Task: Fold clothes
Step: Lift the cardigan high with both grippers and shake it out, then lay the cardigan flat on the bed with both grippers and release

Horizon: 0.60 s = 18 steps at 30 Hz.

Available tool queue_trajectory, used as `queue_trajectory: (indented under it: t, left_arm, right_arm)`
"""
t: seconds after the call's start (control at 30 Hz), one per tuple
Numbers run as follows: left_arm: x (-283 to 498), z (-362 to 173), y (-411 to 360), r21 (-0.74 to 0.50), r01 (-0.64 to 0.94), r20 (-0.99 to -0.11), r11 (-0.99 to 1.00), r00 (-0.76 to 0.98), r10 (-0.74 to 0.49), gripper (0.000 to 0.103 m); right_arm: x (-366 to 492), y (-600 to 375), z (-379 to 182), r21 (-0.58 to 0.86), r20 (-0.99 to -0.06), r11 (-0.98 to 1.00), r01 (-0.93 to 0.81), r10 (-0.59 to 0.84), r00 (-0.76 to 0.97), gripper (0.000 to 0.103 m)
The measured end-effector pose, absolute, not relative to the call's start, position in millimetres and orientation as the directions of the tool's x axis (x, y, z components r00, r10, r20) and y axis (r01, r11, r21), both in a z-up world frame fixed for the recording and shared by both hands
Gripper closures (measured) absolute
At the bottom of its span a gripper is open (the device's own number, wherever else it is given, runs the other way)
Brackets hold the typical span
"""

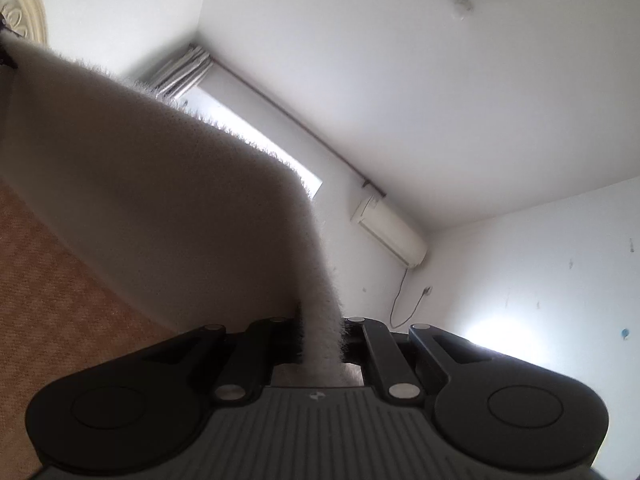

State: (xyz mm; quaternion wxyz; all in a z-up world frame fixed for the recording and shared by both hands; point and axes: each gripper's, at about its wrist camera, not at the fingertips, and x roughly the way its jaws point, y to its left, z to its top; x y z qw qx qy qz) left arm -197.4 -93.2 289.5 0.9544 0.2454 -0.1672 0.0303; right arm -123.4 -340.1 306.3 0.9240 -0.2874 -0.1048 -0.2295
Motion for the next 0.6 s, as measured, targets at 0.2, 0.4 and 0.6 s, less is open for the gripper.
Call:
queue_trajectory:
  t: [0.2, 0.4, 0.6]
  left_arm:
    - [-124, 202, -118, 0.537, -0.086, 0.134, 0.839, 0.991, 0.015, 0.092]
    - [-73, 113, -114, 0.597, -0.031, -0.029, 0.802, 0.998, 0.060, 0.091]
    - [41, 104, -139, 0.698, -0.026, -0.055, 0.716, 0.994, 0.090, 0.090]
  right_arm:
    - [-19, -363, 226, -0.535, 0.131, 0.751, 0.387, -0.379, 0.916, 0.096]
    - [30, -350, 136, -0.591, -0.048, 0.755, 0.284, -0.385, 0.922, 0.096]
    - [104, -319, 60, -0.593, -0.182, 0.779, 0.205, -0.377, 0.908, 0.096]
